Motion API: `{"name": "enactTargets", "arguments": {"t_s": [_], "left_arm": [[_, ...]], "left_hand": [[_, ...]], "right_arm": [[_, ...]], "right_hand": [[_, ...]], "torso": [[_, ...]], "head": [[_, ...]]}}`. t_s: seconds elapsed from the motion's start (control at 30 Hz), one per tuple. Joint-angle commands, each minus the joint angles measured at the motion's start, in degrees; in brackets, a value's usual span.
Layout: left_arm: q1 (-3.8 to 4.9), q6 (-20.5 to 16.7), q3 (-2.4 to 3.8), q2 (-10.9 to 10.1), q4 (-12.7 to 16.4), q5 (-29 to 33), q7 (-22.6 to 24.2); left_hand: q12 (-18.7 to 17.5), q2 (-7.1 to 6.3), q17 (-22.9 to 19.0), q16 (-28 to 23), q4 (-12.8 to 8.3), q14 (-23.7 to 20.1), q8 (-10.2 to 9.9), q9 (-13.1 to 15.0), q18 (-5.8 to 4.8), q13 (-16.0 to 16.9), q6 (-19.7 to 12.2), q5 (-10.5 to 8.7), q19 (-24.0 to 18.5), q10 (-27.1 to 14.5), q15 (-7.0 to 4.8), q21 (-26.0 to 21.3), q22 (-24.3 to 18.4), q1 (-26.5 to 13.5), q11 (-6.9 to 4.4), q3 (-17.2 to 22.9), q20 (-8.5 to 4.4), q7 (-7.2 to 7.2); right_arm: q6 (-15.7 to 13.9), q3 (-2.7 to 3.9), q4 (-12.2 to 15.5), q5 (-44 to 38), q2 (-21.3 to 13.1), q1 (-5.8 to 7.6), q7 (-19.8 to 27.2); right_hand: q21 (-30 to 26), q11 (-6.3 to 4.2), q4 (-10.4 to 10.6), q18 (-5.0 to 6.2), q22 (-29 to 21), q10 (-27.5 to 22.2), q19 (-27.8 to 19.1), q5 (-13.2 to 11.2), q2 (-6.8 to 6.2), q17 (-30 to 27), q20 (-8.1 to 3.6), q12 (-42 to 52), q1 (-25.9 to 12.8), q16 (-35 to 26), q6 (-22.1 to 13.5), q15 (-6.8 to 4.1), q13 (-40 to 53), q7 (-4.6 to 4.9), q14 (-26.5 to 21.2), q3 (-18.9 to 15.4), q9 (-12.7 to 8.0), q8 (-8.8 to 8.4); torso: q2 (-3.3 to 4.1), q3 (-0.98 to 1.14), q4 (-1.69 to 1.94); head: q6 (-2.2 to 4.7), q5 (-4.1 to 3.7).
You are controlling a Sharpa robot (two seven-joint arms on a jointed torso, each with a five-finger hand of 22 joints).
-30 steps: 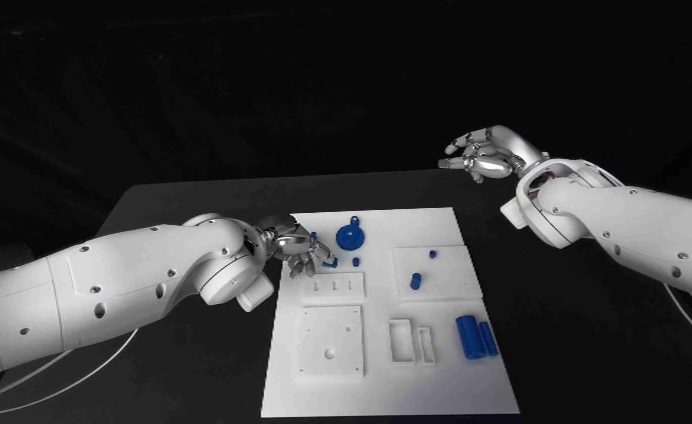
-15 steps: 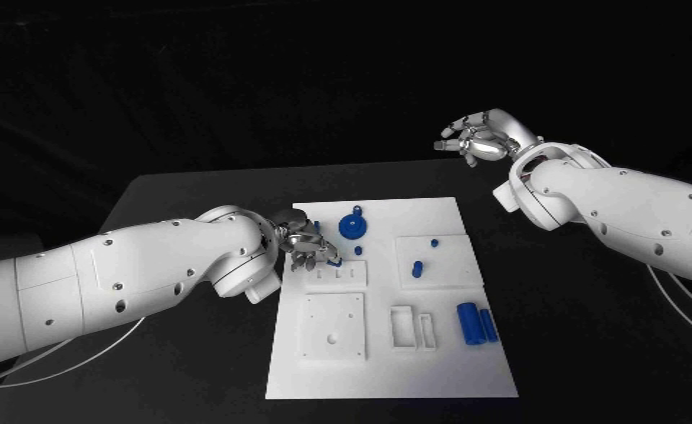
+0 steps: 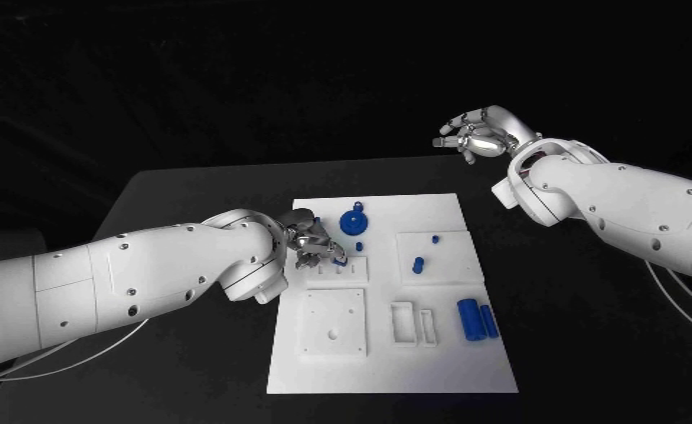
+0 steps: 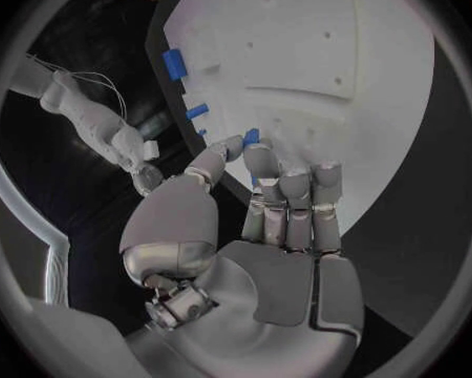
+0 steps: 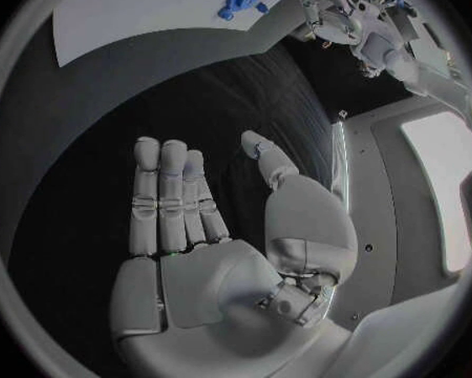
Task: Assemble the parts on the task board
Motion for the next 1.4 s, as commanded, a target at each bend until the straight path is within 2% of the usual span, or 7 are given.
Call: {"name": "enactTargets", "arguments": {"t_s": [0.03,0.6,0.63,0.67,0.7,0.87,1.4], "left_arm": [[-0.28,-0.9,0.01,0.3,-0.2,-1.5,0.7],[-0.86,-0.8,0.01,0.6,-0.4,-5.2,-0.2],[-0.97,-0.6,0.01,0.6,-0.4,-5.3,-0.2],[-1.1,-0.6,0.01,0.6,-0.5,-5.4,-0.2],[-1.2,-0.5,0.01,0.7,-0.5,-5.4,-0.2],[-1.72,-0.7,0.01,0.5,-0.7,-6.2,-0.4],[-2.2,-0.7,0.01,0.1,-0.7,-6.5,-0.4]], "left_hand": [[0.7,0.86,0.1,0.4,0.1,5.9,7.8,9.5,0.77,0.1,7.4,-0.23,0.5,1.2,-6.96,0.4,0.1,-0.1,-4.71,0.4,-8.03,-6.12],[3.6,2.61,0.3,1.7,0.3,6.0,9.0,10.1,0.99,0.2,7.7,0.75,0.8,0.5,-7.21,0.9,0.4,-1.8,-5.07,1.1,-8.07,-6.49],[3.9,2.27,0.3,1.8,0.4,6.0,9.1,10.1,1.06,0.1,7.6,-1.04,0.8,0.3,-7.24,0.8,0.4,-1.6,-5.09,2.2,-8.08,-6.55],[4.3,0.89,0.2,1.8,1.4,5.9,9.3,10.2,1.19,-0.2,7.5,-7.92,0.8,0.1,-7.27,0.6,0.3,-0.5,-5.14,6.6,-8.09,-6.63],[4.8,-0.3,0.0,2.0,2.6,6.0,9.4,10.1,1.04,-0.6,7.6,-8.29,1.1,0.0,-7.24,0.8,0.4,-1.5,-5.13,9.8,-7.97,-6.56],[5.1,-0.26,0.0,2.1,2.5,6.1,9.6,10.0,1.08,-0.9,7.6,-8.15,1.2,-0.1,-7.24,1.0,0.5,-2.0,-5.13,10.6,-8.0,-6.54],[5.8,0.6,-0.2,2.3,2.2,6.1,9.9,10.1,1.11,-1.4,7.5,-7.97,1.2,-0.2,-7.22,1.2,0.7,-3.5,-5.15,11.5,-7.99,-6.56]], "right_arm": [[0.8,0.05,0.0,0.4,0.0,0.05,0.2],[1.3,0.05,0.0,0.5,0.1,0.05,0.0],[1.4,0.05,0.0,0.5,0.1,0.05,-0.1],[1.4,0.05,0.0,0.5,0.1,0.05,-0.2],[1.3,0.05,-0.1,0.5,0.1,0.05,-0.2],[1.4,0.04,-0.1,0.5,0.0,0.05,-0.2],[1.6,0.04,-0.1,0.8,0.0,0.05,-0.2]], "right_hand": [[-0.3,-0.04,0.1,3.36,-0.1,-0.3,0.0,0.3,0.5,-0.1,0.29,-0.2,0.0,-0.4,-0.1,0.07,-0.1,0.39,-0.5,-0.3,-0.1,0.11],[-0.5,0.02,0.1,3.36,0.0,-0.5,-0.1,1.0,0.66,-0.2,0.41,0.0,0.1,-0.4,-0.2,0.13,-0.4,0.45,-0.6,-0.2,-0.1,0.15],[-0.5,0.02,0.1,3.36,0.0,-0.5,-0.1,1.1,0.67,-0.2,0.41,0.1,0.1,-0.4,-0.2,0.13,-0.4,0.45,-0.6,-0.2,-0.1,0.15],[-0.5,0.02,0.1,3.36,0.0,-0.5,-0.1,1.1,0.67,-0.2,0.42,0.1,0.1,-0.4,-0.2,0.14,-0.5,0.45,-0.6,-0.2,-0.1,0.15],[-0.5,0.03,0.1,3.36,0.0,-0.6,-0.1,1.1,0.66,-0.2,0.43,0.1,0.1,-0.4,-0.2,0.14,-0.5,0.46,-0.6,-0.2,-0.1,0.14],[-0.6,0.1,0.1,3.36,0.1,-0.8,-0.2,1.3,0.61,-0.3,0.5,0.1,0.0,-0.5,-0.4,0.21,-0.7,0.53,-0.7,-0.2,-0.2,0.1],[-0.7,0.14,0.1,3.36,0.1,-0.9,-0.2,1.3,0.68,-0.3,0.53,0.2,0.1,-0.5,-0.5,0.25,-0.8,0.56,-0.8,-0.2,-0.2,0.09]], "torso": [[0.06,-0.04,-0.07],[0.06,0.0,-0.01],[0.06,-0.01,0.0],[0.06,-0.02,0.0],[0.08,-0.02,-0.01],[0.09,-0.06,-0.01],[0.1,-0.06,-0.03]], "head": [[-0.1,0.03],[-0.6,0.03],[-0.65,0.02],[-0.65,0.02],[-0.91,0.05],[-1.03,0.12],[-1.19,0.17]]}}
